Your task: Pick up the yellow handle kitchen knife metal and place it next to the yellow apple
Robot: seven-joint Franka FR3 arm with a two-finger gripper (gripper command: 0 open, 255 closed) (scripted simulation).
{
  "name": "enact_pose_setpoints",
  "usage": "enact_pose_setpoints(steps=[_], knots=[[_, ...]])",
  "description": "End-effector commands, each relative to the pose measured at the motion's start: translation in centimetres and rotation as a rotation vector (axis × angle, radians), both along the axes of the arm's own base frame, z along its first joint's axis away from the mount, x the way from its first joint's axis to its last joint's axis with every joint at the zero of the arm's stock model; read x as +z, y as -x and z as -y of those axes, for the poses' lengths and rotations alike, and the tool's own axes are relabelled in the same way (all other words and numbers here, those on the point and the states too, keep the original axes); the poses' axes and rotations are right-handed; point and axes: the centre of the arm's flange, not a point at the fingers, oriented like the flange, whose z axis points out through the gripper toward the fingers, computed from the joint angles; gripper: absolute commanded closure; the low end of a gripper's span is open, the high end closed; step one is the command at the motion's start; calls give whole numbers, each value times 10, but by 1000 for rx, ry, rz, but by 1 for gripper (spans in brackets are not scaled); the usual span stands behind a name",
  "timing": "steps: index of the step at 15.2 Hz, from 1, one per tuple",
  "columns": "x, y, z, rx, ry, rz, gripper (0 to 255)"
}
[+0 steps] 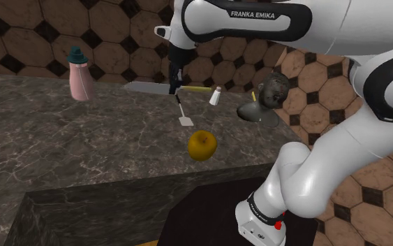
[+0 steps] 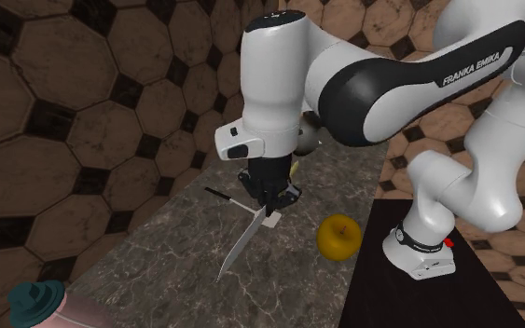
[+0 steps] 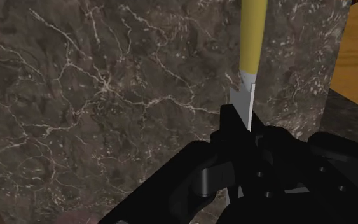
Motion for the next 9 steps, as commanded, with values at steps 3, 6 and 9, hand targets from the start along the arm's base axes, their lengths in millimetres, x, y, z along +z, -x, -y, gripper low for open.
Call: enact_pose_setpoints(steps=[3,6,9], knots=[[-1,11,-50,-2,0,0,255],[-1,21,-88,-2,0,0,255],[-1,32,-126,-2,0,0,255]])
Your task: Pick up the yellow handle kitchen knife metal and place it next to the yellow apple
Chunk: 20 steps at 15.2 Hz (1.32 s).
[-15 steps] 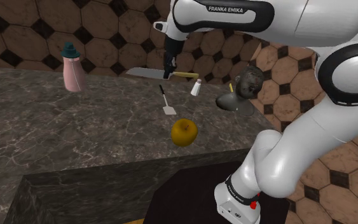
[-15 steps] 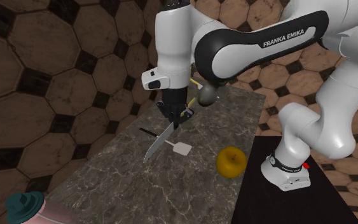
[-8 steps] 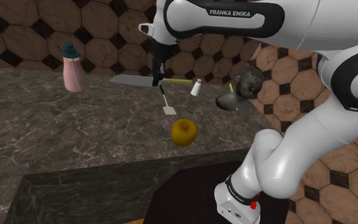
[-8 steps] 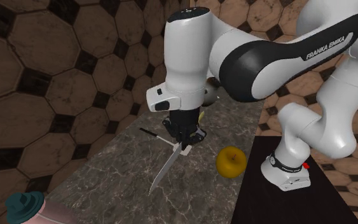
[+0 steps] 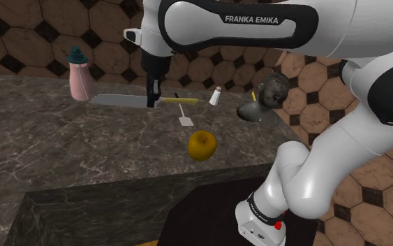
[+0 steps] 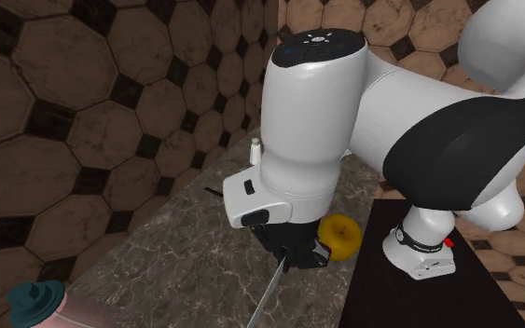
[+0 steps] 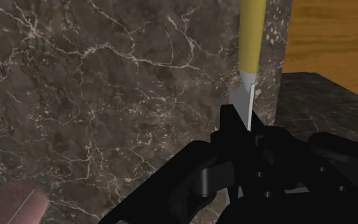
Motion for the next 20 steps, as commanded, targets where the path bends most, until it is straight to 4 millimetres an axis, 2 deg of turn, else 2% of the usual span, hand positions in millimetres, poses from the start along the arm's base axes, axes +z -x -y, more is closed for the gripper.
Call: enact_pose_setpoints(steps=[1,20], knots=[[0,5,-20,-2,0,0,255],[-101,5,-20,-2,0,0,255]])
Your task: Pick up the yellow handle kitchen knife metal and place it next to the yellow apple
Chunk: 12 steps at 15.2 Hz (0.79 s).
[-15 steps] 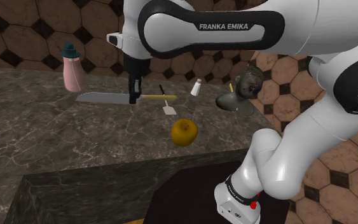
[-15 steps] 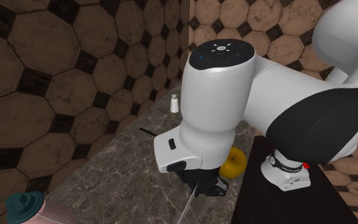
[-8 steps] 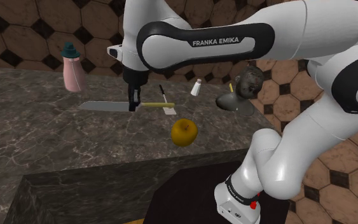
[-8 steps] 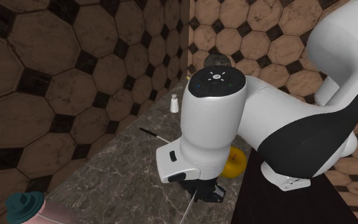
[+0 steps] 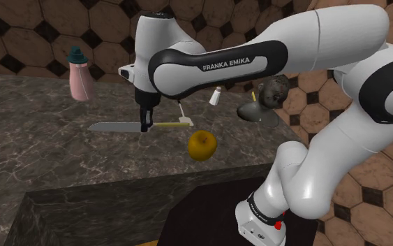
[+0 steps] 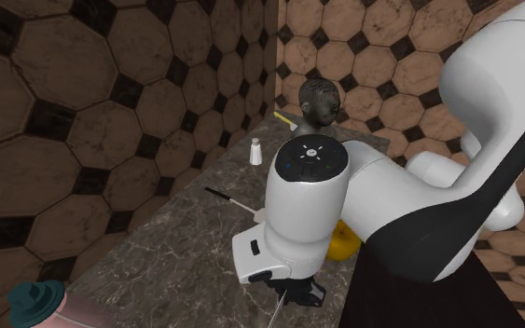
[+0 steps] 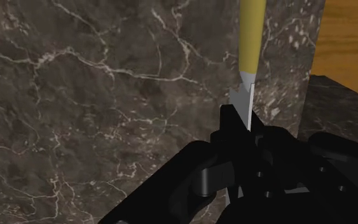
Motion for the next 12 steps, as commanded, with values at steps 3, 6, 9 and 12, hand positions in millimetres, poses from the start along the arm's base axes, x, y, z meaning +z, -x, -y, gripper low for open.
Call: enact_pose_setpoints(steps=[3,6,9,12], knots=[[-21,0,-1,0,0,1,255],[-37,0,-1,0,0,1,255],[-53,0,-1,0,0,1,255],[-69,0,-1,0,0,1,255]])
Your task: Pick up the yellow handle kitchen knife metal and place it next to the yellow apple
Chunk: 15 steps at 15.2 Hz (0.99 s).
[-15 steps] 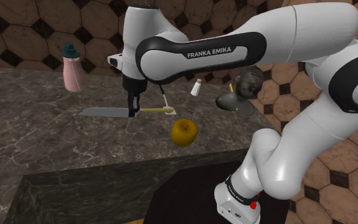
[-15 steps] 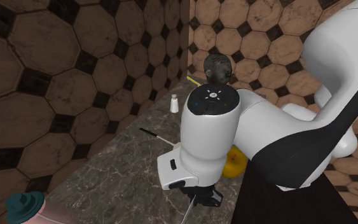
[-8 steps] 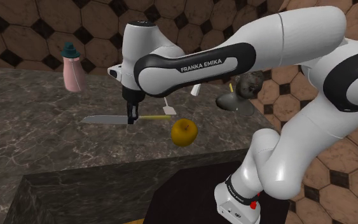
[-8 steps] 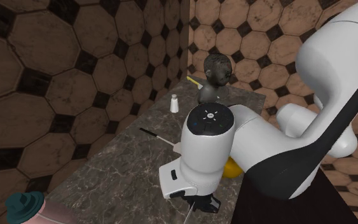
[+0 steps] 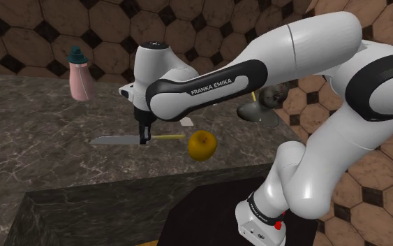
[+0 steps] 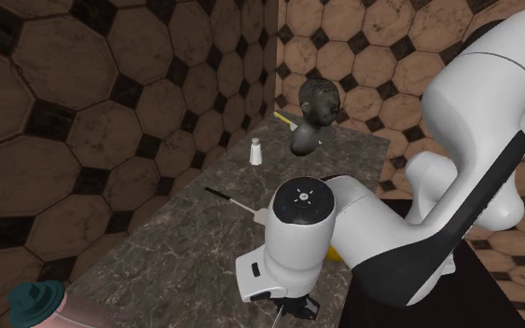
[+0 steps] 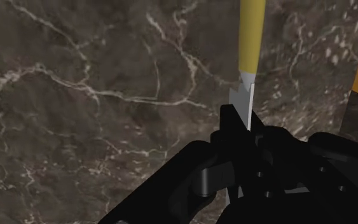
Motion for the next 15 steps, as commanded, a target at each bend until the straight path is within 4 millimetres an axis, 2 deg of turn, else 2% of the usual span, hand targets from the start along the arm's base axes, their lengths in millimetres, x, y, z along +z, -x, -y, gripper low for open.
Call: enact_pose_setpoints(steps=[1,4,11,12,15], knots=[[-11,0,0,0,0,0,255],[-27,0,0,0,0,0,255],[-27,0,0,0,0,0,255],[-27,0,0,0,0,0,0],[-27,0,0,0,0,0,0]])
